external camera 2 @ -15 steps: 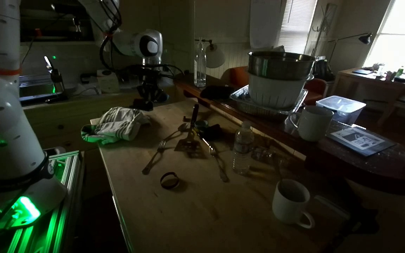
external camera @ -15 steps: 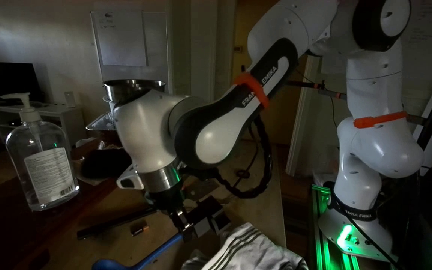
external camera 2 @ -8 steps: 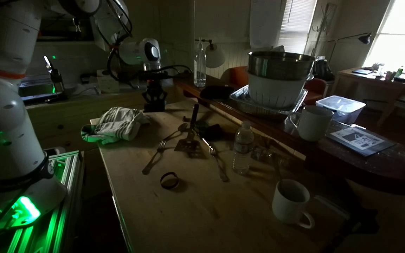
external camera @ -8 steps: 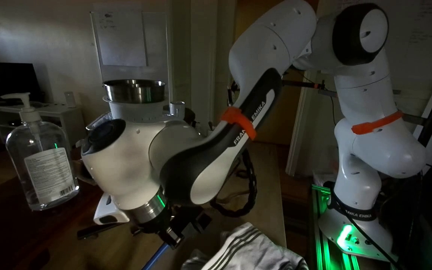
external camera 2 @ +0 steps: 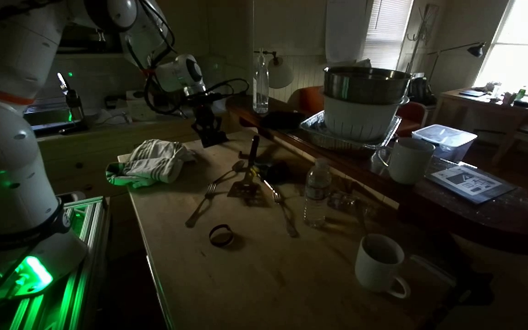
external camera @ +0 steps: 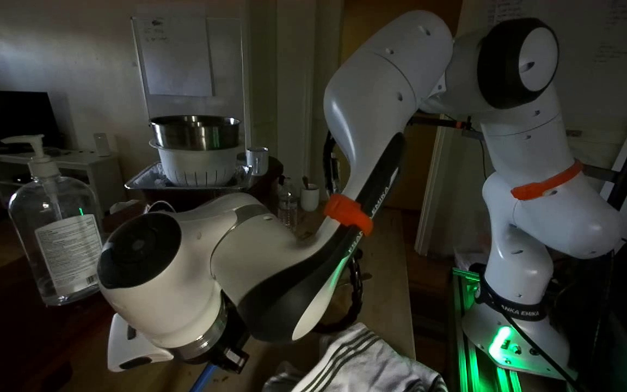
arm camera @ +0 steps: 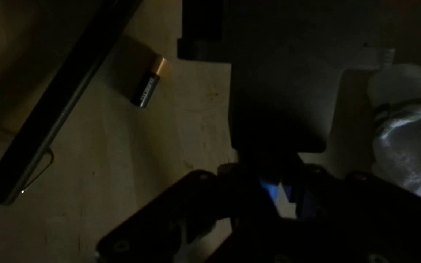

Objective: Move the spoon to the left

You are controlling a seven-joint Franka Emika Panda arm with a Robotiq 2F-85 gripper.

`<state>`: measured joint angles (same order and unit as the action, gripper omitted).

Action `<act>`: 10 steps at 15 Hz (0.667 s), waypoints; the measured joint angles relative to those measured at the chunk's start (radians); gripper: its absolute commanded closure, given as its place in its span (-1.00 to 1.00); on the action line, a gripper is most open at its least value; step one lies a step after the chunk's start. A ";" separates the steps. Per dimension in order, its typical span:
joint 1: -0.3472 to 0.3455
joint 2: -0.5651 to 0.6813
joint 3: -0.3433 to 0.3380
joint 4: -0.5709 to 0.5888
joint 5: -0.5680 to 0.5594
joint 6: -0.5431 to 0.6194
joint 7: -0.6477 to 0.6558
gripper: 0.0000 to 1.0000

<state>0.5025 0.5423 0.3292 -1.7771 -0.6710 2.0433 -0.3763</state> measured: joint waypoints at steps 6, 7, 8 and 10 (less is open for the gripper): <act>-0.026 0.029 0.001 -0.003 0.048 0.092 0.000 0.89; -0.030 0.032 0.001 -0.003 0.067 0.094 0.000 0.89; -0.035 0.034 0.001 -0.004 0.092 0.095 0.000 0.89; -0.045 0.038 0.002 -0.004 0.140 0.099 -0.003 0.89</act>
<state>0.4580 0.5808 0.3315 -1.7811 -0.5306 2.1423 -0.3791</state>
